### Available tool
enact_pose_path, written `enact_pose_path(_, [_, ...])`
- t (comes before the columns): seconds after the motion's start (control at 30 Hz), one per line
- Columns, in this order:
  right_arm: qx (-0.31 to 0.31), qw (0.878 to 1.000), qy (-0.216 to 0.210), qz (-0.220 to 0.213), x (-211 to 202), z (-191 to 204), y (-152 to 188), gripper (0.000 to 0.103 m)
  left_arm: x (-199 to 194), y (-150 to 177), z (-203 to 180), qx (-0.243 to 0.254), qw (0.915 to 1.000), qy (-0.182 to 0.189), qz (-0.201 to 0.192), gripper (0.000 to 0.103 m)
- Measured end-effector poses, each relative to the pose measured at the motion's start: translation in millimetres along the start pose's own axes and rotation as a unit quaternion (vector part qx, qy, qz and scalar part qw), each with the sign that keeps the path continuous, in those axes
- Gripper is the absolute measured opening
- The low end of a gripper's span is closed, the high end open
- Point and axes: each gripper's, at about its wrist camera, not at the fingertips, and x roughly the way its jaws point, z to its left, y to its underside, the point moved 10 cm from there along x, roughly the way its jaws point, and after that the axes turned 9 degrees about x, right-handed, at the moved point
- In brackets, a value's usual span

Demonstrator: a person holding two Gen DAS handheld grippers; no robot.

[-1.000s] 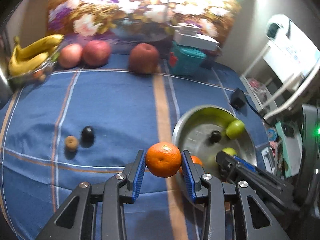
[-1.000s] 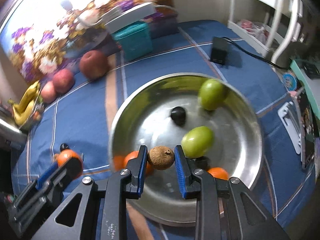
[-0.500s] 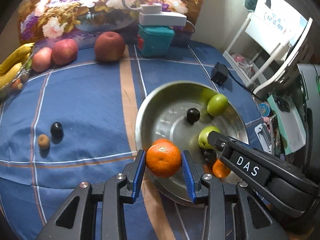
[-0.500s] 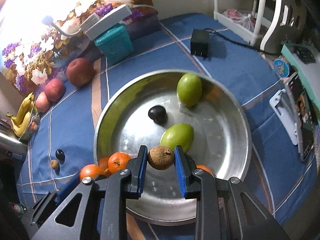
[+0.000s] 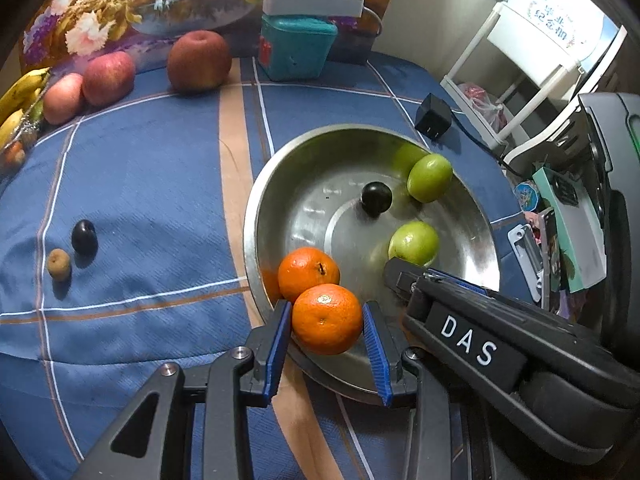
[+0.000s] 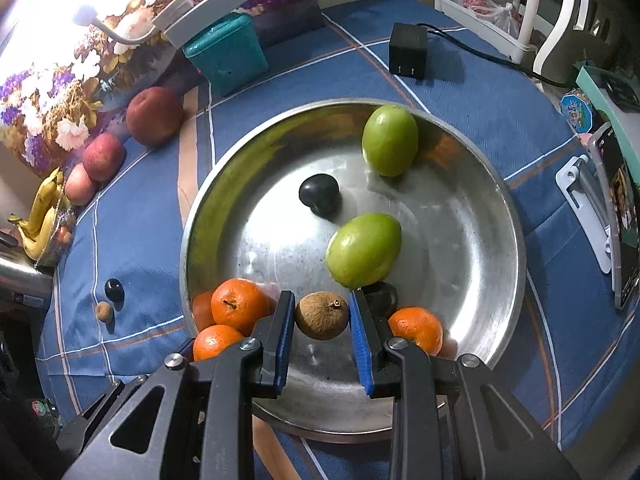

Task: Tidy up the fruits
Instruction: 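Carry the kiwi with the right tool while the left tool carries the tangerine over the pan, then open the right tool over the pan while the left tool releases the tangerine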

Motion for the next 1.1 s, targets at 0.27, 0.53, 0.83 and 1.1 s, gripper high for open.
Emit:
enact_pose_path(0.27, [0.001,1.000,0.005,0.010,5,0,2,0.030,4,2,-3,0.004,1.0000,-0.001,0.005,0.040])
enact_pose_path(0.53, [0.001,1.000,0.003,0.004,2,1,1,0.030,4,1,-5,0.006,1.0000,-0.002,0.007,0.041])
enact_pose_path(0.83, [0.003,1.000,0.004,-0.002,-2,0,-2,0.030,1,0,-1,-0.001,1.0000,-0.008,0.005,0.048])
enact_pose_path(1.1, [0.004,1.000,0.006,-0.006,-4,-1,-4,0.030,-5,1,17,-0.030,0.9993,-0.020,0.005,0.048])
